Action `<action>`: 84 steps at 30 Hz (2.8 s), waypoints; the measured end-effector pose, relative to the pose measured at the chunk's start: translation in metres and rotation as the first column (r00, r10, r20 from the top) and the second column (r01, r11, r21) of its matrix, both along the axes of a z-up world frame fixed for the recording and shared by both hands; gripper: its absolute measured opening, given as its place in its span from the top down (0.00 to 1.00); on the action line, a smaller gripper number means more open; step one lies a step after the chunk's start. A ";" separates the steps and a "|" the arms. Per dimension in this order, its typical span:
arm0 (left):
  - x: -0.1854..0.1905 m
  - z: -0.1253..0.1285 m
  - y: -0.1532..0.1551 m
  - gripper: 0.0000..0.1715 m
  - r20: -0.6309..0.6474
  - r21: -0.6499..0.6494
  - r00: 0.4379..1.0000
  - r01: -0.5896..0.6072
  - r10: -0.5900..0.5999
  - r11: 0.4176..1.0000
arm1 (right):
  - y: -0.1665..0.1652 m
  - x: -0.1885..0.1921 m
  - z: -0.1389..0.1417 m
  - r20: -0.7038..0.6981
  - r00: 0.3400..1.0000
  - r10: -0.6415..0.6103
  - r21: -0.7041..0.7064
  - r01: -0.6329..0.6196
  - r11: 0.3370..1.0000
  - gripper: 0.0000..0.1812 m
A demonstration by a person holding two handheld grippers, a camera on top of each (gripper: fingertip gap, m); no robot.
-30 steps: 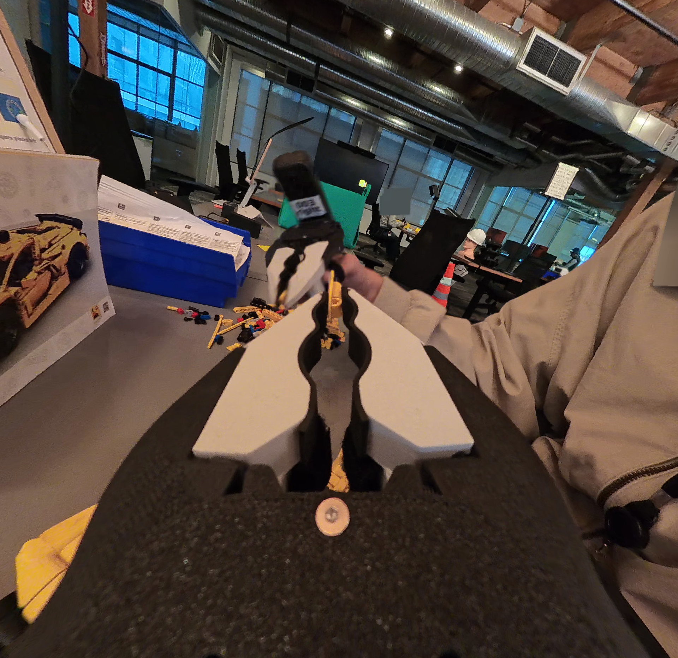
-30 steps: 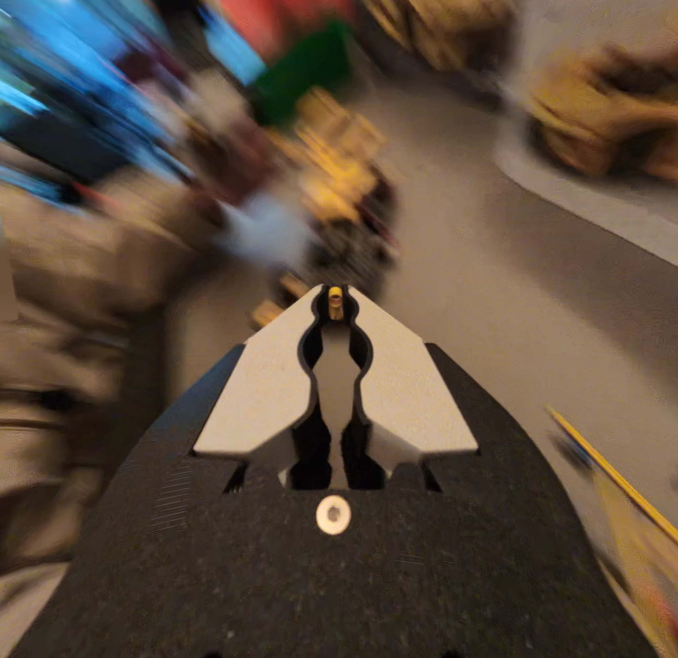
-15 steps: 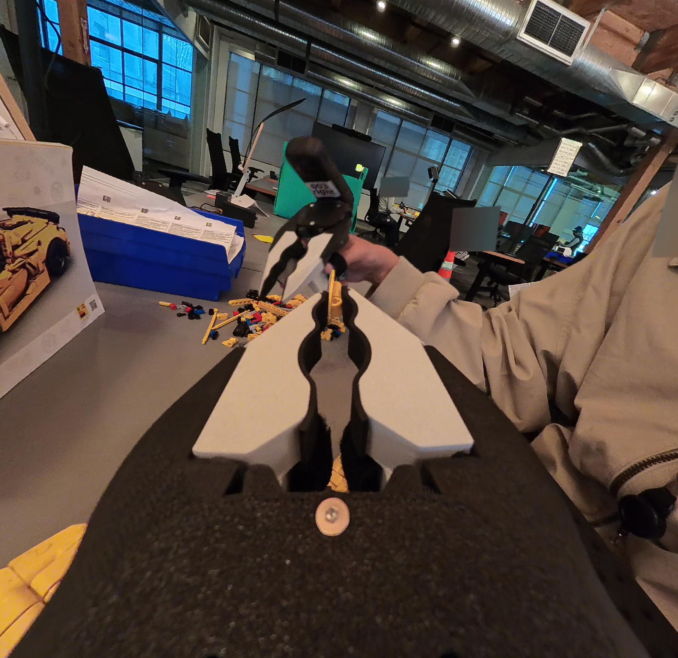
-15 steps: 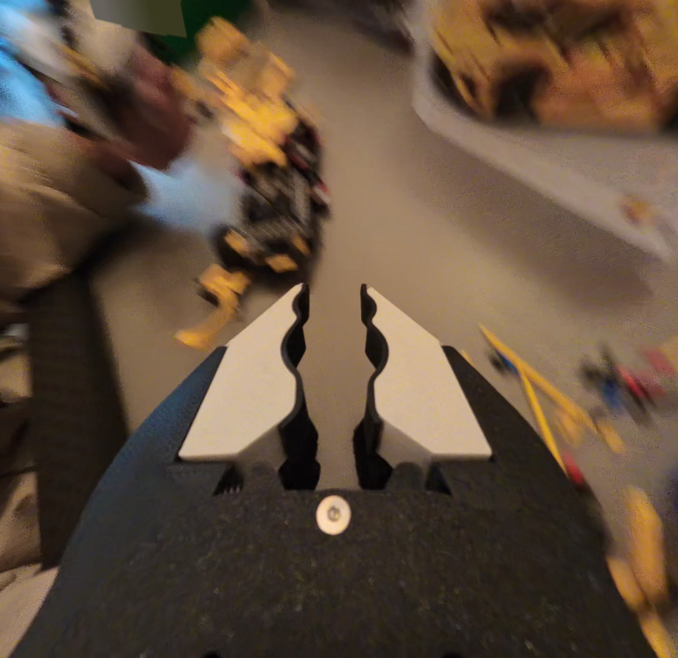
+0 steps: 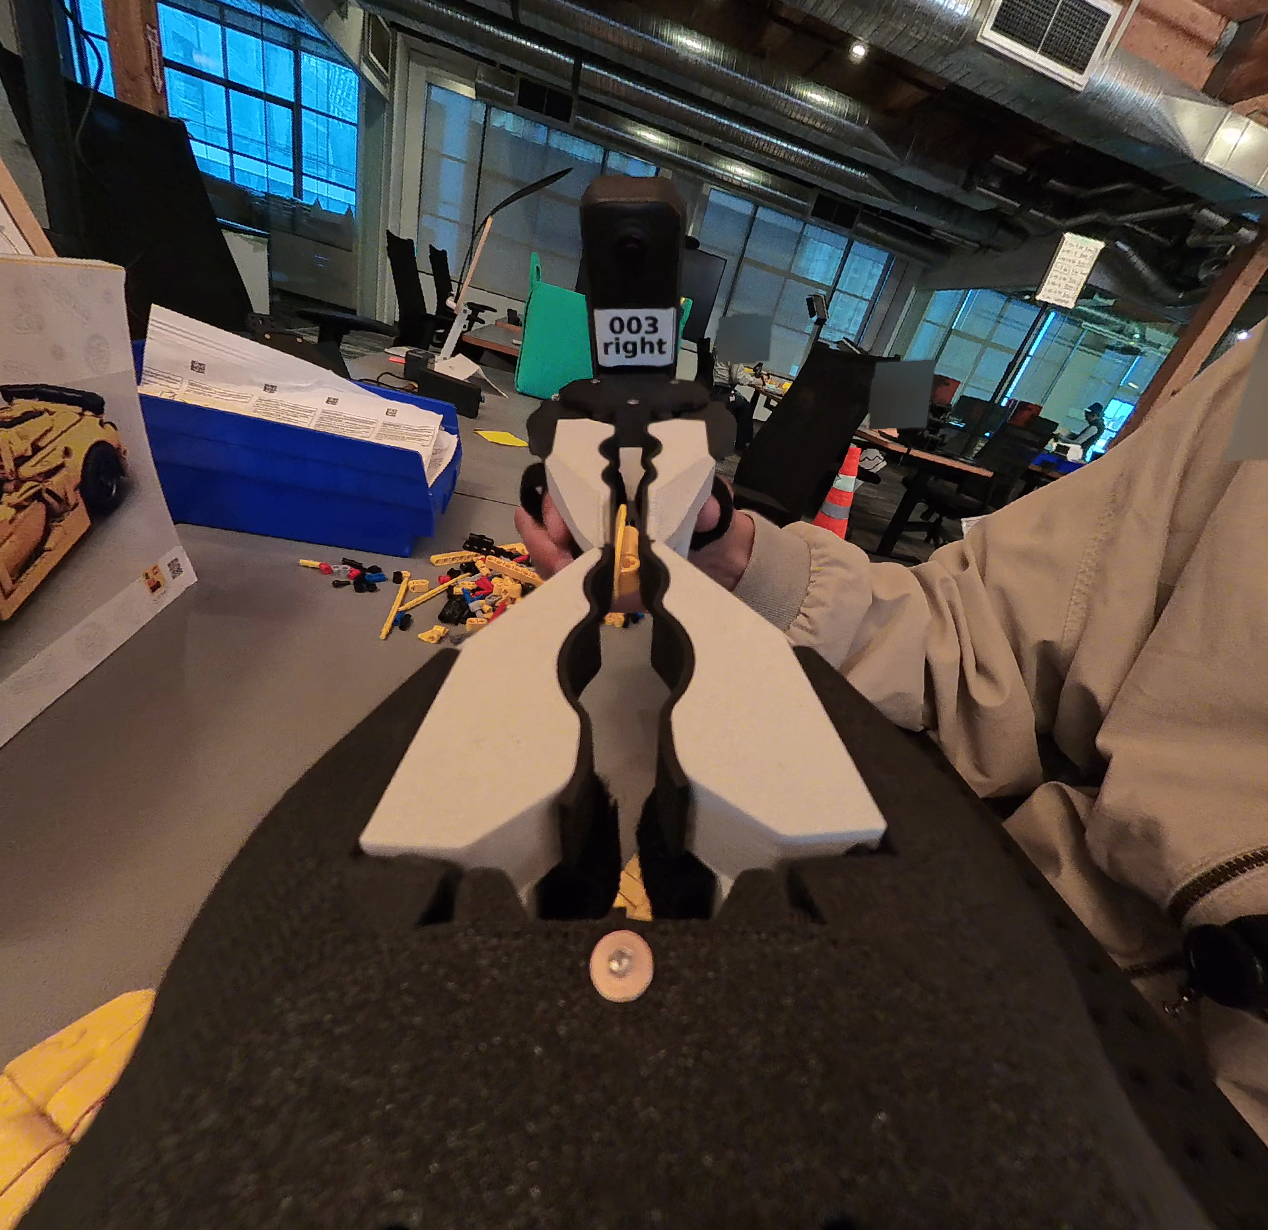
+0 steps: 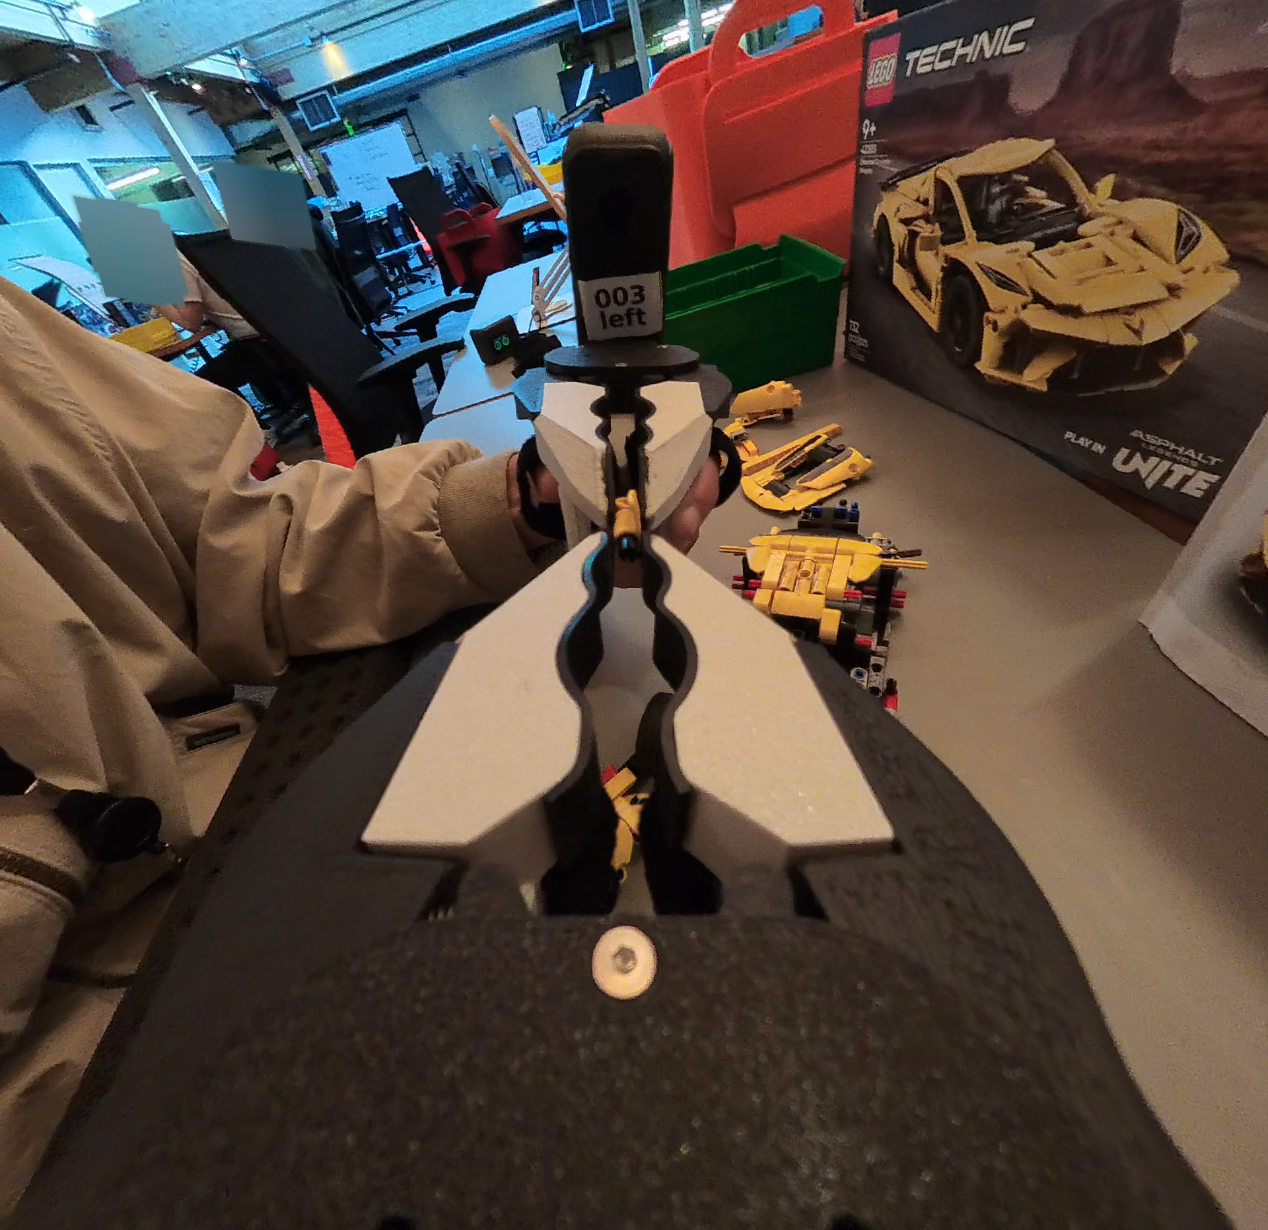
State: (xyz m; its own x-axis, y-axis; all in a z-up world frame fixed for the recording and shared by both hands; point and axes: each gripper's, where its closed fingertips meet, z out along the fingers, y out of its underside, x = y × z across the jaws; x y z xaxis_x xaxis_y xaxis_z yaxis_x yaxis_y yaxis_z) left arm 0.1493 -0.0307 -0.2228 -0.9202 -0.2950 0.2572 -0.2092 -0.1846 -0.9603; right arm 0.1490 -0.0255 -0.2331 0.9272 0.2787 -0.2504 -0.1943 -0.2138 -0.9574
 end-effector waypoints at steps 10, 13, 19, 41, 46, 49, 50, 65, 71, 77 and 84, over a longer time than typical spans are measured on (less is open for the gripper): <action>-0.002 -0.003 -0.003 0.97 0.015 0.050 1.000 0.005 -0.006 0.999 | -0.002 -0.001 0.002 -0.063 0.997 0.041 0.016 -0.040 0.999 0.97; -0.003 -0.002 -0.004 0.97 0.045 0.069 0.999 0.007 -0.010 0.998 | -0.003 -0.002 0.004 -0.033 0.998 0.052 0.009 -0.052 0.999 0.97; -0.004 -0.008 -0.005 0.97 0.091 0.172 0.996 -0.024 0.008 0.985 | -0.005 -0.003 -0.002 -0.008 0.996 0.087 -0.024 -0.088 0.996 0.97; 0.043 -0.087 -0.063 0.97 -0.030 0.611 0.964 -0.191 0.264 0.768 | -0.088 0.110 -0.001 -0.145 0.948 -0.284 0.042 0.292 0.955 0.97; 0.044 -0.130 -0.102 0.97 -0.160 0.725 0.953 -0.062 0.255 0.686 | -0.100 0.138 0.001 -0.239 0.898 -0.369 0.133 0.406 0.904 0.97; 0.043 -0.147 -0.116 0.97 -0.184 0.756 0.949 -0.028 0.254 0.654 | -0.110 0.155 -0.003 -0.218 0.870 -0.442 0.130 0.474 0.871 0.97; 0.044 -0.148 -0.122 0.97 -0.182 0.766 0.950 -0.024 0.253 0.642 | -0.118 0.161 0.000 -0.214 0.859 -0.465 0.140 0.498 0.856 0.97; 0.100 -0.100 -0.168 0.83 -0.297 0.543 0.922 -0.052 0.250 0.838 | -0.156 0.152 0.044 -0.260 0.862 -0.436 0.287 0.500 0.817 0.97; 0.112 -0.106 -0.174 0.83 -0.271 0.563 0.931 -0.052 0.244 0.825 | -0.132 0.147 0.032 -0.217 0.881 -0.421 0.255 0.467 0.847 0.97; 0.112 -0.099 -0.143 0.83 -0.199 0.596 0.937 -0.117 0.287 0.795 | -0.154 0.156 0.040 -0.280 0.864 -0.419 0.310 0.494 0.812 0.97; 0.100 -0.059 -0.066 0.83 -0.031 0.594 0.885 -0.357 0.464 0.721 | -0.080 0.112 0.008 -0.170 0.948 -0.270 0.128 0.292 0.948 0.97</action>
State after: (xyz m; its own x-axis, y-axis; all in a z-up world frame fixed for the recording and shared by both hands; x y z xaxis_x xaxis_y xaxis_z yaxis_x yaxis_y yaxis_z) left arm 0.2495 -0.0967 -0.2823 -0.6329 -0.7719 0.0599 -0.4053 0.2643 -0.8752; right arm 0.2605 -0.1059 -0.2248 0.9288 0.0570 -0.3663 -0.3675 0.0133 -0.9299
